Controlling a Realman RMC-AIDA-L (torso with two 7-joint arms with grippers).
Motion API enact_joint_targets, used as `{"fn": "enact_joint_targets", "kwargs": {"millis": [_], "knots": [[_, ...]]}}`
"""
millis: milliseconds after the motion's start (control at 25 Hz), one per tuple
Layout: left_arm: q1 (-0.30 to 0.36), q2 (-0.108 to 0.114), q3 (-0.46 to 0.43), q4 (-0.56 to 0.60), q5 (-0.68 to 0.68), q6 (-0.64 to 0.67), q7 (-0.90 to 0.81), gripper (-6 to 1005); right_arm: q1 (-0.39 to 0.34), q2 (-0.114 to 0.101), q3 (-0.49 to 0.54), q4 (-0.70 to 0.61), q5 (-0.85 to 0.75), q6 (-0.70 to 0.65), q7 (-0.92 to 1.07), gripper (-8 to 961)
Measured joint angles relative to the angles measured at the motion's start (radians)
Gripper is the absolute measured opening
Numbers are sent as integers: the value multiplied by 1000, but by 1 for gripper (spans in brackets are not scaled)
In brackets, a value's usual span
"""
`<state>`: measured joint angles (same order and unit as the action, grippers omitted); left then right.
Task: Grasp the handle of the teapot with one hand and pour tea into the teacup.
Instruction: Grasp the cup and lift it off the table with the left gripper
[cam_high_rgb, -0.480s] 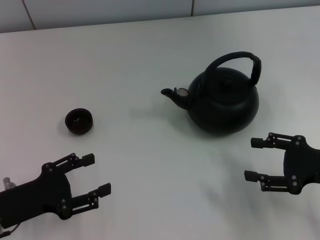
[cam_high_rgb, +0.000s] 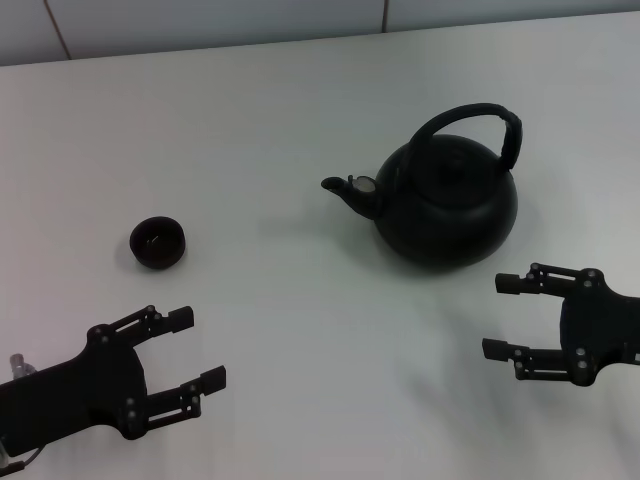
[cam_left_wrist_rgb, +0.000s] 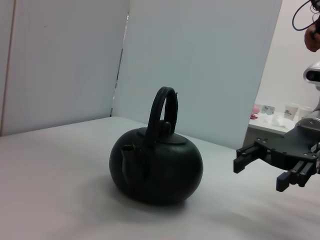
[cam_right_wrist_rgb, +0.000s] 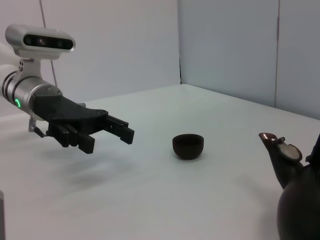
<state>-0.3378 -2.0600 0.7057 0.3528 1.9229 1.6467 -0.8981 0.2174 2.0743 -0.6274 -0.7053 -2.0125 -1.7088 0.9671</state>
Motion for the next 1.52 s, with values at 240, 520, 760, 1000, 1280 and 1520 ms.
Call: {"fn": "enact_joint_targets", "kwargs": {"millis": [240,520,760,1000,1280,1520], "knots": [[0,0,1,0,0,1,-7,800,8,-1,0,4,0,8,0,767],[0,-3,2,-2,-3,1,-8,795,11,-1,0,4,0,8,-1,767],[1,-7,-11,-3,-10,1,-8,791,12,-1,0,5,0,10,-1,767],[14,-8,-243,-89,-178,-53,116,787,17,-1,7,12,0,12,-1,767],[17,-9,-370,-207,-226,-62,324,782,28,-1,11,20,5,20,-1,767],[17,-10,-366,-209,-226,-57,328,778,33,-1,11,19,5,27,-1,766]]}}
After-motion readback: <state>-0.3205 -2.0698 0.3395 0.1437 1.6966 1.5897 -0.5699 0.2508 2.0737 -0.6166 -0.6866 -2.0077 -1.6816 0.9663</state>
